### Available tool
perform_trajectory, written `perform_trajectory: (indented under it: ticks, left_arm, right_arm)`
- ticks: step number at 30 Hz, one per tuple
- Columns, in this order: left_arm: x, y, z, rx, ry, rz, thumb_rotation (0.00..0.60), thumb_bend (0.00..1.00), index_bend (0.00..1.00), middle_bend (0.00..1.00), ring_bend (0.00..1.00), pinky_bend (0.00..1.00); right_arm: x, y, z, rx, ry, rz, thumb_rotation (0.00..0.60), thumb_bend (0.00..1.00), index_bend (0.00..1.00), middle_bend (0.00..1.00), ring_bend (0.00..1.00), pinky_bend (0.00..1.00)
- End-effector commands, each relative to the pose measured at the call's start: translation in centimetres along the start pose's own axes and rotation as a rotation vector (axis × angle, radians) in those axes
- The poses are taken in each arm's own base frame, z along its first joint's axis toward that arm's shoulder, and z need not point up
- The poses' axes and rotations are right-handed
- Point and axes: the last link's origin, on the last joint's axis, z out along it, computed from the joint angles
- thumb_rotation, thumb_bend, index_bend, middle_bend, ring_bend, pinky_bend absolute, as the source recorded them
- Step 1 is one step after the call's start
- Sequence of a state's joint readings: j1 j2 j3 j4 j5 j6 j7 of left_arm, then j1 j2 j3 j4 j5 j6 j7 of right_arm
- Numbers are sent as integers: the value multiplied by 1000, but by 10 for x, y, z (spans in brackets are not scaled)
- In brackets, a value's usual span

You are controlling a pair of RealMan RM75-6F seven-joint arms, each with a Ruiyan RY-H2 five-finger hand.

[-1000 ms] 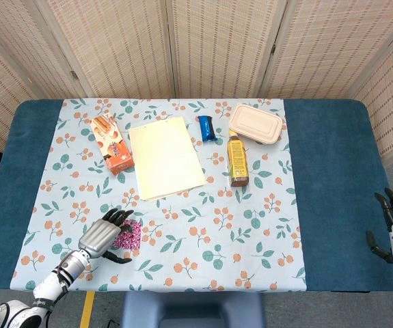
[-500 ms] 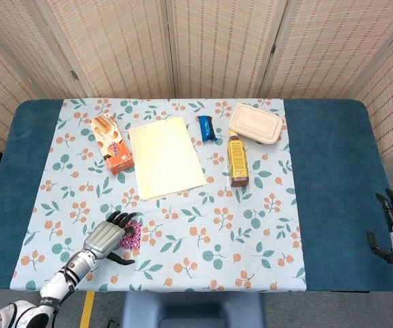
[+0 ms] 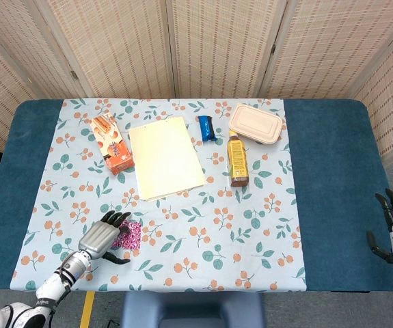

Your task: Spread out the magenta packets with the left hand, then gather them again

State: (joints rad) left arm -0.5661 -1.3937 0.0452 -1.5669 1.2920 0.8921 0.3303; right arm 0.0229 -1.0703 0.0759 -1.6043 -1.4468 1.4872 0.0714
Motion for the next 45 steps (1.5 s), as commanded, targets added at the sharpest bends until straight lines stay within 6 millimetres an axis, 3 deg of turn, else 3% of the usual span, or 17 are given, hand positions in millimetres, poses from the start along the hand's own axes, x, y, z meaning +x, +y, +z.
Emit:
perform_trajectory:
  ticks: [1, 18, 24, 31, 45]
  left_arm:
    - [-1, -5, -3, 13, -4, 1, 318, 97, 331, 0, 0, 0]
    - [-2, -23, -19, 60, 4, -23, 316, 96, 331, 0, 0, 0]
    - [3, -24, -18, 58, 30, -40, 319, 97, 329, 0, 0, 0]
    - [-4, -32, -17, 85, 8, -31, 317, 97, 325, 0, 0, 0]
    - [-14, -61, -34, 193, -6, -61, 319, 97, 324, 0, 0, 0]
  right_arm:
    - [0, -1, 0, 1, 0, -1, 600, 456, 0, 0, 0, 0]
    - [1, -4, -1, 7, 3, -3, 600, 456, 0, 0, 0, 0]
    - [1, -4, 0, 7, 0, -5, 600, 456, 0, 0, 0, 0]
    - [0, -5, 0, 5, -4, -4, 600, 455, 0, 0, 0, 0]
    - [0, -6, 2, 8, -5, -3, 600, 456, 0, 0, 0, 0]
